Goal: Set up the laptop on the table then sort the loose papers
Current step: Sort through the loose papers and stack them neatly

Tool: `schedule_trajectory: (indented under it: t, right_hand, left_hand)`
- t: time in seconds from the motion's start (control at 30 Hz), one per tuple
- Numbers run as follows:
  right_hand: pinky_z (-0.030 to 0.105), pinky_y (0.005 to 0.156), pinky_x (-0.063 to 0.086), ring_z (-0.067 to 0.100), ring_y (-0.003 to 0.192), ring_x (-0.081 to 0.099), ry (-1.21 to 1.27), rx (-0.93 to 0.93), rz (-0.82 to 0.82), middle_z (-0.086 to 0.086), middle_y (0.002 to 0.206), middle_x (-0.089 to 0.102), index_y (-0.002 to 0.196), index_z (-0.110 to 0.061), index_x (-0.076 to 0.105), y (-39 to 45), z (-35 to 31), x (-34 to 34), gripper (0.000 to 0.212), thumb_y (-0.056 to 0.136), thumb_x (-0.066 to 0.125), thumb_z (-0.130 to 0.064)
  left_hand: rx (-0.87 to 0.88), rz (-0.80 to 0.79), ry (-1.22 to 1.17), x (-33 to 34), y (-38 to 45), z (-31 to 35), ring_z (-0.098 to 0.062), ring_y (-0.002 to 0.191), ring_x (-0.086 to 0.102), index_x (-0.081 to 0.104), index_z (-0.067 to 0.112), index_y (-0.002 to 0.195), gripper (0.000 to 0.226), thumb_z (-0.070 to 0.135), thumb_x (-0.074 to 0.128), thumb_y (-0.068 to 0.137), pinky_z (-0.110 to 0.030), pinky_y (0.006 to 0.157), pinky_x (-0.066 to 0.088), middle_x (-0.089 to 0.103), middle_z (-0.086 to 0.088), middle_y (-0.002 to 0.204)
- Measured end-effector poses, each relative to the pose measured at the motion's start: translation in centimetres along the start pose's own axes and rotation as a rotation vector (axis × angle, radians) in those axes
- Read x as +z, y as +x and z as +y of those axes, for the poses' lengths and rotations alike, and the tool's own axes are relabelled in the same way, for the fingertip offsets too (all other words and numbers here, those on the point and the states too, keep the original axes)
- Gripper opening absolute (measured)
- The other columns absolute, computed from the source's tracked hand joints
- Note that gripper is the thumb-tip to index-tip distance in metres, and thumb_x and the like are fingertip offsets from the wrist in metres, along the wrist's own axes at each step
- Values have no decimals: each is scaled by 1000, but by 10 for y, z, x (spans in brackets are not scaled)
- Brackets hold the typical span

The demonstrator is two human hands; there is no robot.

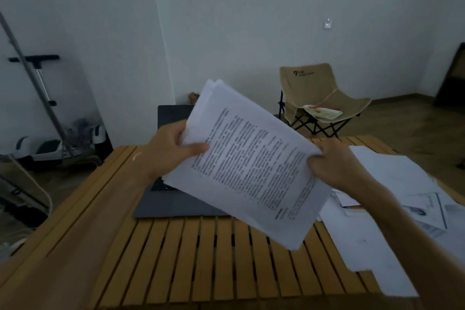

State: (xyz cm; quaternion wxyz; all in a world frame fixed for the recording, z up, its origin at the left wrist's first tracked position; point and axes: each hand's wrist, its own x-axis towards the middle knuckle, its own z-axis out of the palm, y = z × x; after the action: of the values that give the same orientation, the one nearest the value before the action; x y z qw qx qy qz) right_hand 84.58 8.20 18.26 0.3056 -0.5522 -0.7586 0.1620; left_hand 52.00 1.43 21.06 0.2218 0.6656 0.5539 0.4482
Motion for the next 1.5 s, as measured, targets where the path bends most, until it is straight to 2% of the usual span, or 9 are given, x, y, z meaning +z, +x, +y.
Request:
schedule_trajectory:
  t: [0.13, 0.27, 0.37, 0.57, 0.77, 0.97, 1.17, 1.3, 1.5]
  right_hand:
    - [28, 69, 51, 15, 78, 70, 319, -58, -62, -1, 81, 75, 91, -14, 74, -9, 9, -26, 16, 91, 62, -5]
    - [54, 91, 56, 34, 104, 68, 769, 127, -297, 13, 108, 71, 112, -5, 65, -33, 51, 41, 25, 90, 57, 3]
    - [58, 89, 56, 35, 102, 70, 804, 205, -263, 14, 105, 74, 109, -3, 68, -49, 58, 88, 29, 86, 57, 12]
    - [45, 78, 61, 27, 95, 72, 818, 77, -134, 10, 103, 75, 105, -5, 70, -33, 47, 70, 30, 87, 55, 12]
    - [55, 88, 58, 27, 99, 72, 801, 206, -304, 9, 104, 75, 110, -10, 68, -51, 74, 98, 30, 86, 64, 7]
    - [58, 89, 56, 31, 99, 71, 855, 252, -265, 13, 105, 75, 108, -7, 72, -54, 72, 115, 31, 80, 69, 6]
    - [37, 79, 61, 20, 91, 74, 814, 161, -181, 3, 98, 78, 101, -11, 74, -50, 67, 106, 27, 84, 67, 8]
    - [37, 82, 61, 15, 100, 71, 743, 137, -337, 1, 103, 75, 108, -14, 71, -61, 77, 118, 32, 81, 74, 3]
    - [34, 85, 60, 16, 102, 71, 836, 121, -253, -1, 109, 76, 115, -17, 72, -56, 75, 118, 29, 86, 74, -12]
  left_hand:
    - [-132, 172, -215, 20, -37, -46, -9, 90, 71, 63, 20, 116, 28, 16, 68, 89, -23, 67, 59, 73, 4, 102]
    - [-239, 114, -399, 45, -71, -90, -28, 105, 69, 64, 17, 122, 32, 13, 65, 89, -47, 83, 59, 72, -3, 116]
    - [-245, 67, -414, 42, -72, -96, -24, 109, 68, 62, 19, 125, 38, 6, 64, 90, -44, 86, 58, 70, 0, 120]
    - [-229, 60, -456, 31, -68, -95, -23, 109, 67, 62, 12, 125, 36, 0, 58, 91, -43, 87, 58, 70, -4, 121]
    - [-204, 76, -403, 20, -67, -96, -24, 106, 67, 61, 17, 125, 40, -4, 52, 92, -41, 85, 55, 70, -7, 116]
    - [-209, 157, -410, 37, -58, -86, -22, 95, 71, 68, 7, 110, 29, -7, 52, 91, -33, 76, 56, 75, -7, 102]
    - [-216, 228, -457, 31, -57, -86, -22, 99, 71, 63, 11, 121, 28, 10, 61, 93, -36, 80, 57, 73, -6, 109]
    - [-203, 182, -409, 40, -67, -88, -25, 102, 70, 64, 13, 120, 29, 14, 65, 92, -42, 83, 59, 73, -5, 111]
    - [-128, 280, -354, 38, -59, -82, -19, 101, 70, 65, 14, 120, 26, 16, 61, 95, -36, 83, 59, 73, -3, 112]
